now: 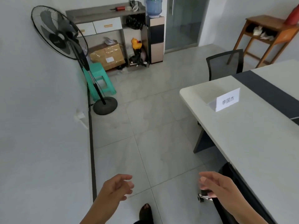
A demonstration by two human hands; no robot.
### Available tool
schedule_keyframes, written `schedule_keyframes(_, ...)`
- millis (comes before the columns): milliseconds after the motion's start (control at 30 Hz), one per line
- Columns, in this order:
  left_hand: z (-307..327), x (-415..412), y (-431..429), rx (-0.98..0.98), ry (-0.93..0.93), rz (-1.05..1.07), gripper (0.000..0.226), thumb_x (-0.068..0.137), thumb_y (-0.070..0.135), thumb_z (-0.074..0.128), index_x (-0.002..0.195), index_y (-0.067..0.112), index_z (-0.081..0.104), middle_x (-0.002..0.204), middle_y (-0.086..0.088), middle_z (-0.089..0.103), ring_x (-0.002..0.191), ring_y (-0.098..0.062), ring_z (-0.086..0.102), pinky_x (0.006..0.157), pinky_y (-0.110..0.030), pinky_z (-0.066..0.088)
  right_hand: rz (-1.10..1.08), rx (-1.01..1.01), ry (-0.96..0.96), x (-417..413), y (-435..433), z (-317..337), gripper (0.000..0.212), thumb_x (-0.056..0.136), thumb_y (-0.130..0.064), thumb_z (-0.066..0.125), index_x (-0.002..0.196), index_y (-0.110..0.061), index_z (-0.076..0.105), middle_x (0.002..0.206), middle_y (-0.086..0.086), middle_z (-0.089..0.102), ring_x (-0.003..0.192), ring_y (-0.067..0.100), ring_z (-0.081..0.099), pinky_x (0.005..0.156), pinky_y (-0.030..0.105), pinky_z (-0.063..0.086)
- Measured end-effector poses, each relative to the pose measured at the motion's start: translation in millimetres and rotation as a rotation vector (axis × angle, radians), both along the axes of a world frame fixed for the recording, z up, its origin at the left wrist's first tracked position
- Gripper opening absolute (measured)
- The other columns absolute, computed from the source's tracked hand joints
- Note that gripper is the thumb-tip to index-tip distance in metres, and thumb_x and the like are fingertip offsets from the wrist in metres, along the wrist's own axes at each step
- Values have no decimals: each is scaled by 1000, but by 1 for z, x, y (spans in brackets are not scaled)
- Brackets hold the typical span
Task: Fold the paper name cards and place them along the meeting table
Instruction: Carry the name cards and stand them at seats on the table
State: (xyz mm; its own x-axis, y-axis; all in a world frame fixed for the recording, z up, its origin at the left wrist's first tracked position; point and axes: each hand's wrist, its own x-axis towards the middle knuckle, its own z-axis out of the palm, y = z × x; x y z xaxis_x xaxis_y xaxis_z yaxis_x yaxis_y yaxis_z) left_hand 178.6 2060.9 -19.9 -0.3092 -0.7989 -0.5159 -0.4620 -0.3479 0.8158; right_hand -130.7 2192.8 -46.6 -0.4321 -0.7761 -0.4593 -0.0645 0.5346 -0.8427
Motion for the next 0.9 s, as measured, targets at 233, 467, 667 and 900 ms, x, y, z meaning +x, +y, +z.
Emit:
schedule_keyframes(233, 21, -79, -165, -37, -18, -211, 13, 92, 18, 58, 99, 24, 68, 87, 4, 77, 81, -11, 72, 77, -28, 55, -186, -41, -2, -36, -105, 17, 12, 90, -16, 63, 98, -22, 69, 82, -3, 77, 77, 11, 72, 68, 28, 52)
schedule_keyframes(467, 17, -193, -275, 27, -17, -375, 32, 72, 37, 61, 99, 22, 68, 89, 1, 77, 83, -13, 72, 73, -26, 52, -380, -26, -61, -115, -194, -15, 12, 89, -10, 64, 97, -15, 70, 83, 8, 78, 69, 8, 71, 62, 26, 50)
schedule_keyframes(667, 35, -290, -373, 5, -53, -453, 44, 62, 45, 67, 99, 20, 68, 89, -1, 77, 84, -18, 73, 71, -28, 53, -526, -6, -139, -210, -280, -36, 12, 89, -12, 64, 99, -11, 70, 86, 8, 77, 72, 16, 71, 63, 30, 49)
schedule_keyframes(900, 41, -395, -449, -15, -56, -588, 19, 85, 27, 66, 102, 20, 69, 91, -4, 76, 88, -18, 71, 80, -35, 56, -725, -2, -193, -286, -345, -45, 17, 91, -21, 62, 106, -14, 66, 95, 9, 73, 86, 25, 70, 67, 31, 51)
